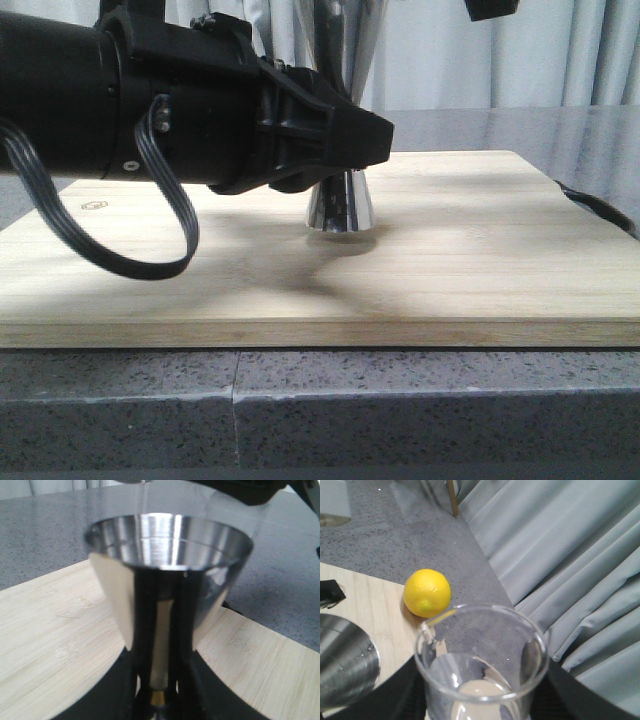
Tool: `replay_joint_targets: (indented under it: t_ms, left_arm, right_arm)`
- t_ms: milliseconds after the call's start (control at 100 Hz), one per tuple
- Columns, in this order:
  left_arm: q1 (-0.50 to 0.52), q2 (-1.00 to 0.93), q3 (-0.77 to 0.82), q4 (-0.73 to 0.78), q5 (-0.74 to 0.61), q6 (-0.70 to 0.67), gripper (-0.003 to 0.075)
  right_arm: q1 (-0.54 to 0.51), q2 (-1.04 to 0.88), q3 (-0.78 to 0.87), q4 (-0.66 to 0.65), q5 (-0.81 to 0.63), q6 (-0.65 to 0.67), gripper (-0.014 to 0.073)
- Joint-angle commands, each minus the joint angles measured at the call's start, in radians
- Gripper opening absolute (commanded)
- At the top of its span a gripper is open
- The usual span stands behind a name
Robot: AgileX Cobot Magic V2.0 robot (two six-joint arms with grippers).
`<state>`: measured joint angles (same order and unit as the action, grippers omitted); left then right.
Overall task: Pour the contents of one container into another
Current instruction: 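Carry the beaker over the jigger and tilt it with the right gripper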
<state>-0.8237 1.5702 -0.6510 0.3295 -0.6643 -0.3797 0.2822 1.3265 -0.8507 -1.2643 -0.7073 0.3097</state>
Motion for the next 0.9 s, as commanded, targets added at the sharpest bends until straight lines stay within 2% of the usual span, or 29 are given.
replay_joint_targets:
  t_ms: [0,150,890]
  left_arm:
    - [-0.009,-0.044,-0.029,0.002,-0.078,-0.035,-0.0019]
    - [-0.009,-0.044,-0.029,0.049,-0.078,-0.047,-0.0019]
    - [-0.009,-0.044,-0.029,0.049,-0.078,-0.049,-0.0019]
  right_arm:
    - [-0.005,-0.041,-0.035,0.023,-0.021,0.001,0.0244]
    - [-0.005,-0.043,-0.035,-0.013,-0.013,0.001,0.0244]
    - [-0.005,-0.065,-0.085,-0.101,0.001,-0.003,0.0244]
